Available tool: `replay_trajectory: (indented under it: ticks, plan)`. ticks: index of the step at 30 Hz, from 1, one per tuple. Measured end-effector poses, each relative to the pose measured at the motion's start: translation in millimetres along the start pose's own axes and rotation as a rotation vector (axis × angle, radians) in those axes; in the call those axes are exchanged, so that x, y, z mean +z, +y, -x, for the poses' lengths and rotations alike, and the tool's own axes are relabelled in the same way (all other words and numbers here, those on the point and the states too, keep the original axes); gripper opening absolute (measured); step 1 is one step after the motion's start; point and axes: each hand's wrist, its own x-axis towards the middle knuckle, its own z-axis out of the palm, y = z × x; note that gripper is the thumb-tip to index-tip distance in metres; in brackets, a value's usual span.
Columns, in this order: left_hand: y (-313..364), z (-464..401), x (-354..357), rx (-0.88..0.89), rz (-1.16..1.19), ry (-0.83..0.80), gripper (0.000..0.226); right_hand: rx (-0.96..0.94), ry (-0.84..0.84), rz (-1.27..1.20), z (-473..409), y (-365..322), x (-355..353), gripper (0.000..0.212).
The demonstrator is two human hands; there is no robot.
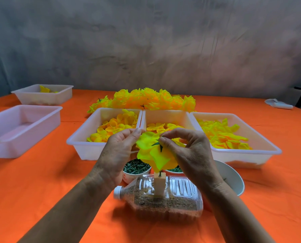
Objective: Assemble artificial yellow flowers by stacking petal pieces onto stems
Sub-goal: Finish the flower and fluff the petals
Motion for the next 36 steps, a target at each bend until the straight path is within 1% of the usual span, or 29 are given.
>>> replay_trajectory:
  ticks: [3,5,7,9,13,16,18,20,21,23,25,26,29,31,34,36]
  plan:
    - [5.0,-3.2,0.8,0.039,-0.007,-0.002,0.02,-0.004,0.013,-0.05,-4.3,-1.4,-0.7,0.012]
    - [8.4,-5.1,1.7,0.066,-0.005,0.0,0.026,0.017,0.028,-0.109,-7.9,-1.4,-1.5,0.012]
    - [12.8,-7.6,3.9,0.084,0.016,0.017,0.033,0.05,0.039,-0.225,-12.4,-1.4,-3.4,0.015]
    - [17.4,-10.9,6.6,0.096,0.03,0.031,0.035,0.104,0.077,-0.383,-17.5,-1.0,-5.6,0.017]
    - [23.9,-18.3,12.4,0.117,-0.026,0.048,0.031,0.305,0.206,-0.626,-32.7,9.9,-11.2,0.018]
    - [24.7,-25.9,19.2,0.127,-0.077,0.06,0.022,0.513,0.24,-0.847,-44.5,23.9,-14.4,0.017]
    - [23.3,-32.2,24.2,0.114,-0.129,0.049,0.014,0.641,0.26,-1.056,-48.1,31.2,-15.1,0.022]
    - [22.0,-38.5,29.6,0.086,-0.19,0.009,0.007,0.714,0.249,-1.223,-49.0,35.8,-14.0,0.017]
    - [21.9,-41.5,32.8,0.07,-0.216,-0.017,0.009,0.73,0.233,-1.269,-48.6,36.5,-12.4,0.015]
    - [23.8,-47.2,40.4,0.029,-0.256,-0.087,0.026,0.762,0.192,-1.333,-49.5,39.8,-9.8,0.011]
    - [27.0,-51.6,48.5,-0.022,-0.275,-0.161,0.041,0.789,0.175,-1.402,-52.4,45.6,-8.9,0.02]
    - [28.1,-53.6,51.6,-0.043,-0.272,-0.181,0.044,0.793,0.169,-1.409,-53.4,47.7,-8.9,0.023]
    - [28.2,-61.3,55.9,-0.081,-0.214,-0.14,0.042,0.79,0.129,-1.377,-53.8,52.5,-9.3,0.026]
    - [27.2,-65.9,57.0,-0.095,-0.187,-0.104,0.041,0.808,0.124,-1.367,-52.4,54.6,-9.1,0.023]
    - [26.1,-68.7,58.6,-0.074,-0.182,-0.088,0.028,0.831,0.138,-1.363,-51.6,59.2,-8.8,0.02]
    - [25.9,-70.2,58.4,-0.043,-0.196,-0.073,0.019,0.802,0.125,-1.346,-51.3,62.6,-9.4,0.02]
